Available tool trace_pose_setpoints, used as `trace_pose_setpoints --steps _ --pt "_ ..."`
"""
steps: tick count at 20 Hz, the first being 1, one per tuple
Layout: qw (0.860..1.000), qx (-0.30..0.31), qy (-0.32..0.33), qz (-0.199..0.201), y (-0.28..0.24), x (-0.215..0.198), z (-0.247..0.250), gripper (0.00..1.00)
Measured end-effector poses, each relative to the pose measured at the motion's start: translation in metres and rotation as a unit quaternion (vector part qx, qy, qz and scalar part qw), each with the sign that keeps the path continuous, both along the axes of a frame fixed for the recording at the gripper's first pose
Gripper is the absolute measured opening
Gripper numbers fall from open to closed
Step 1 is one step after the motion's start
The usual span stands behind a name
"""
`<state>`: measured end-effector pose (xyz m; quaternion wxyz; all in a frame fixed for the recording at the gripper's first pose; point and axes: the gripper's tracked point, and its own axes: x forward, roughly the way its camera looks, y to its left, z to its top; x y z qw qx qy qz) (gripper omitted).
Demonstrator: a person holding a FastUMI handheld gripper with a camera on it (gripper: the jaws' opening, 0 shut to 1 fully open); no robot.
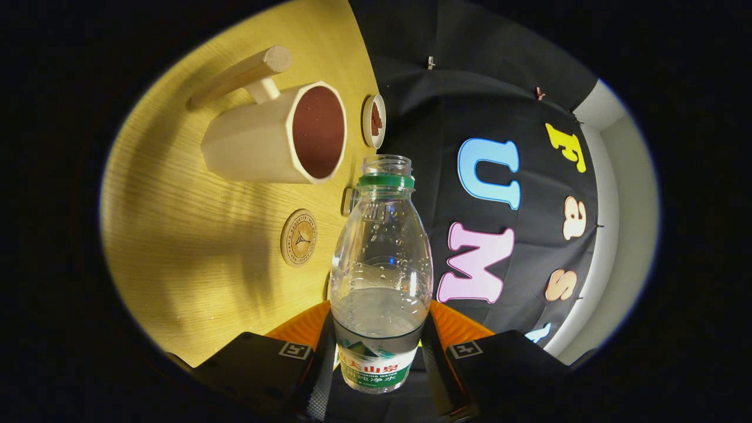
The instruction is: Take the bottle from table, then pour the juice into the cup, finally place the bottle on the coaster
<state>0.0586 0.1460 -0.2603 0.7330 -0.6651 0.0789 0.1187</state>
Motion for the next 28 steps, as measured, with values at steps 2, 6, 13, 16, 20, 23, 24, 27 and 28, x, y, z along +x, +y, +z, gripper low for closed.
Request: trace_pose_setpoints --steps 2,6,13,16,20,23,24,27,28 --pt "1.0 -0.008 -0.001 0.003 0.001 0.0 0.001 0.69" --pt "1.0 -0.025 -0.005 0.009 0.004 0.001 0.003 0.69" --pt "0.999 -0.043 -0.008 0.021 0.008 0.005 0.005 0.69" --pt "0.998 -0.051 -0.009 0.025 0.009 0.005 0.007 0.69" --pt "0.997 -0.062 -0.012 0.033 0.01 0.005 0.01 0.69" --pt "0.996 -0.073 -0.017 0.04 0.01 0.007 0.012 0.69" --pt "0.996 -0.074 -0.019 0.041 0.011 0.007 0.013 0.69" --pt "0.996 -0.079 -0.021 0.044 0.012 0.008 0.014 0.69" --pt "0.995 -0.082 -0.022 0.045 0.013 0.007 0.014 0.69"
